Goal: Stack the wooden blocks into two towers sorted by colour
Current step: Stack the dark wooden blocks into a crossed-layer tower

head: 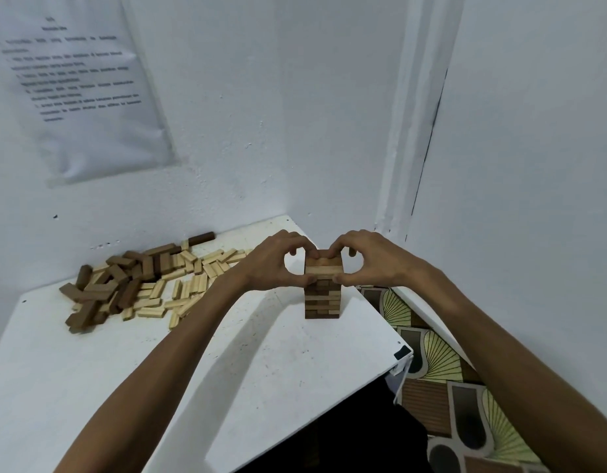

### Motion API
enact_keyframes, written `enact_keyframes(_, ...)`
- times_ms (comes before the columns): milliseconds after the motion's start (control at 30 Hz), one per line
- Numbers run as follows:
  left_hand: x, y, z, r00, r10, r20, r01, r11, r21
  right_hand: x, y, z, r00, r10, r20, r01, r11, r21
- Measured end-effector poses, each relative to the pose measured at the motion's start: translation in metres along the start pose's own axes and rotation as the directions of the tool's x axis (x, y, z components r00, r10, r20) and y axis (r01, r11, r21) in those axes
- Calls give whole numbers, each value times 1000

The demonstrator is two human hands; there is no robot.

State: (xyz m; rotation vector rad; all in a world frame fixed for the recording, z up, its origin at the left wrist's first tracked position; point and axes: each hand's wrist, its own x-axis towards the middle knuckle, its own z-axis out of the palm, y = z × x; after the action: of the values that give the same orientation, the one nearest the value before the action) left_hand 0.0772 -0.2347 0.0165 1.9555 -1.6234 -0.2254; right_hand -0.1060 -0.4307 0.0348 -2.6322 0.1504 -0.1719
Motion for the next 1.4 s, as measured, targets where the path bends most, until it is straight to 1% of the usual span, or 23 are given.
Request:
enact_keyframes(500,0,-7,2,1000,0,2,1,1000,-30,3,1,3,1000,5,13,-4,1000,-11)
enact_keyframes(700,0,-9,1,1000,-12,0,12,997,-70,2,0,2,1000,5,7,-5,1000,5)
enact_keyframes(1400,1,-10,1,1000,-20,6,20,996,-87,0,1,2,1000,-7,-2,7,1000,-10)
